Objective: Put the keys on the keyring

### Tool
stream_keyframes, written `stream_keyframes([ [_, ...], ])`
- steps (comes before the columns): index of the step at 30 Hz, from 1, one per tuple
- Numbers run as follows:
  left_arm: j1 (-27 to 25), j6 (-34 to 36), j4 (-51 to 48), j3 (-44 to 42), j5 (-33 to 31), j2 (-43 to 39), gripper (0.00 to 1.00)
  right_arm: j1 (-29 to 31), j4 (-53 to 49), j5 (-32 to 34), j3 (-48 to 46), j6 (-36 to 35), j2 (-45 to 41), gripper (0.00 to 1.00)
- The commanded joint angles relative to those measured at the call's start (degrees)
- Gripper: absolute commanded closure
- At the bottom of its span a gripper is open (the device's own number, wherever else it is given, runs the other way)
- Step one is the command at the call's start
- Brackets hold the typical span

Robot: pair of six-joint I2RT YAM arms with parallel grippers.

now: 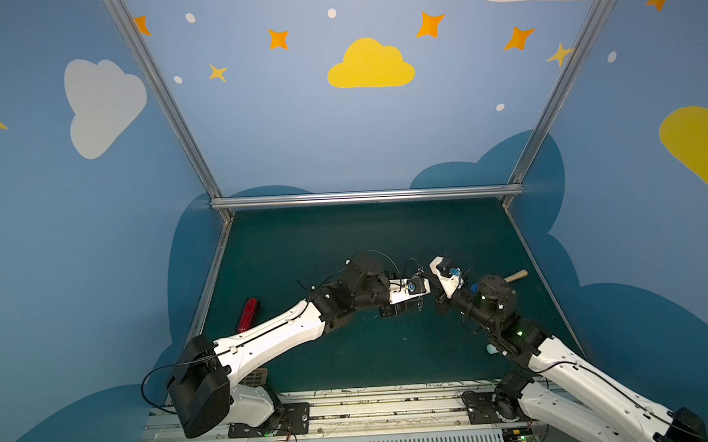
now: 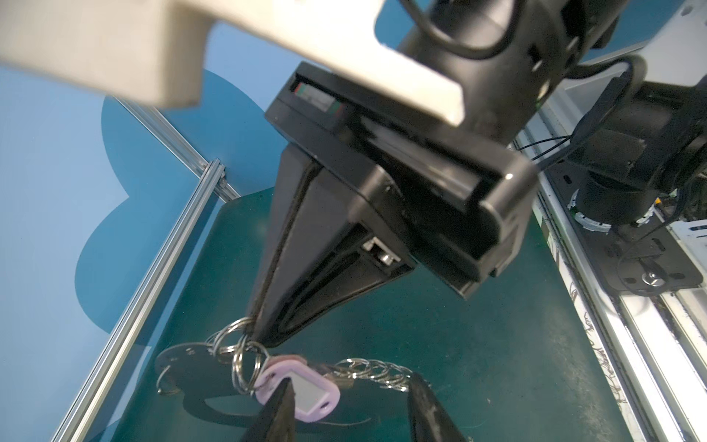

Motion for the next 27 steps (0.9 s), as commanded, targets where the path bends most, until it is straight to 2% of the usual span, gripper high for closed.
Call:
stream_keyframes([
  [1,-0.2,0.07,0.59,0.83,1.22,-0.21,0.51,-0.36,2.79,-0.44,2.18,0.84,-0.19,1.0],
  [6,0.27,1.85,0.32,-0.34,-4.53,-2.99,0.53,-0.88,3.5,-1.13,1.72,0.23,-0.6,1.0],
  [13,4.67,4.9,-0.77,-1.28,-7.79,-6.0,0.67,-1.74,4.7,-5.61,1.09,-1.18,-1.87,1.0],
  [23,5.25,7.82,2.75,-0.11,-6.09,-3.21,0.73,-2.73,6.99,-11.73,0.7,1.26,-2.5,1.0],
  [27,4.56,8.86,4.29,-0.97,-4.87,-3.77,0.75,-2.82,5.78,-11.95,1.2,1.82,-2.12,1.0],
])
